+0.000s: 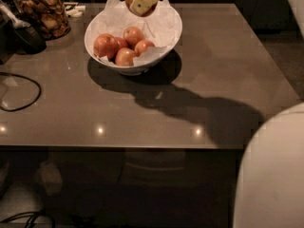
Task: Pick apple from white bowl
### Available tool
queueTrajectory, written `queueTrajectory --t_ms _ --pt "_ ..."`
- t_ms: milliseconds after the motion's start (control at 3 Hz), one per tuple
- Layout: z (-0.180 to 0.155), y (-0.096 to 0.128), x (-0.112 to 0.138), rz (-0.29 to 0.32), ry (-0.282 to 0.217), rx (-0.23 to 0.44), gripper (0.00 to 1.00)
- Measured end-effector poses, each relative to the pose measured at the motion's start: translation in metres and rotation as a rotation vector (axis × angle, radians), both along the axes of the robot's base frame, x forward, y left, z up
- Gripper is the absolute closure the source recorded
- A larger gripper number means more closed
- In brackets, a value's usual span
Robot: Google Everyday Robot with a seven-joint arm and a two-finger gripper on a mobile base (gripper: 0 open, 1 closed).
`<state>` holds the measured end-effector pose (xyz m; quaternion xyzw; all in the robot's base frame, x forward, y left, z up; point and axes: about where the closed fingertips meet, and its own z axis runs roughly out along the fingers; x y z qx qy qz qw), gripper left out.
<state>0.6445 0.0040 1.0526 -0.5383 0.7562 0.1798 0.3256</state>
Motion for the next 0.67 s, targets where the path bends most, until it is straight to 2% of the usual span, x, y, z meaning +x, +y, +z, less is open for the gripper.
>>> queueTrajectory --t_ms 333,667 --pt "0.0214 -0.0053 -0.0520 0.037 -0.009 0.018 1.00" --pt "0.0214 -0.0053 -0.0520 0.037 -0.009 0.018 1.00"
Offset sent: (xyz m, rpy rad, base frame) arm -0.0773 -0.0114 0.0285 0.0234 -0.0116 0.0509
